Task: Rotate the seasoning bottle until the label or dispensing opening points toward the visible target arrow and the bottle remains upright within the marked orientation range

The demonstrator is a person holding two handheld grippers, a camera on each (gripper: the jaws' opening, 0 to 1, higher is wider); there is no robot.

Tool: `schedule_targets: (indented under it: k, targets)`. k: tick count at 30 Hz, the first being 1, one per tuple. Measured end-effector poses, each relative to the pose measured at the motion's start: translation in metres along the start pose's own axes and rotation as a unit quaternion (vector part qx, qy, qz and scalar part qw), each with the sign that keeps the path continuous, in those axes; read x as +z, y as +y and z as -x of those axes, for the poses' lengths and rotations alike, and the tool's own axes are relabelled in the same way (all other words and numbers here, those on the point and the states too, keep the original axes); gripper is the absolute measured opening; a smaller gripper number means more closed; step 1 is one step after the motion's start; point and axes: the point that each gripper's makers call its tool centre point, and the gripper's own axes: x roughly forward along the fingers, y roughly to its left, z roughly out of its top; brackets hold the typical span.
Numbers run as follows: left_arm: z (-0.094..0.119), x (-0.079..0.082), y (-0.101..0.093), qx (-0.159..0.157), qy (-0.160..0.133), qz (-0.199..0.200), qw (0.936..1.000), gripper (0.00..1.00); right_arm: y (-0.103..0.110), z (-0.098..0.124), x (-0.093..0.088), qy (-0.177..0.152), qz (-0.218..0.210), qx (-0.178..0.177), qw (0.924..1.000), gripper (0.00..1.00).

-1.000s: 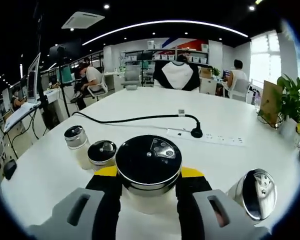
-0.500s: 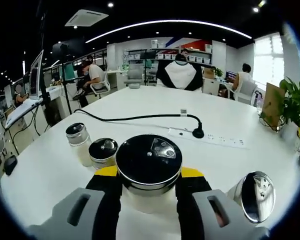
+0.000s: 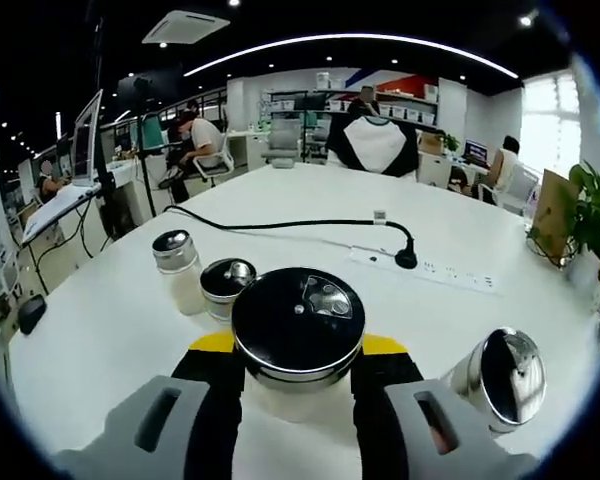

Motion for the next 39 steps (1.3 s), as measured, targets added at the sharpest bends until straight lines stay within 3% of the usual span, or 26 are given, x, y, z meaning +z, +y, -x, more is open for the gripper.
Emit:
schedule_targets:
  k: [21,29,32,39]
  targets:
    - [-0.006,-0.008,-0.005,-0.007,0.014,-0.001,0.9999,0.99,0.014,0.035,-0.024,0.005,0.020,0.040,0.9990,0.40]
    - [-0.007,-0.006,-0.007,-0.012,0.011,0.014,0.9998,0.99,0.020,0.053,-0.036,0.002,0.019,0.039,0.9991,0.40]
    - [-0.007,-0.005,-0.006,-0.004,0.006,-0.011,0.9999,0.99,0.022,0.059,-0.039,0.000,0.019,0.040,0.9990,0.40]
    - [-0.007,-0.007,-0.008,-0.012,0.011,-0.008,0.9998,0.99,0.029,0.069,-0.045,-0.005,0.024,0.047,0.9986,0.40]
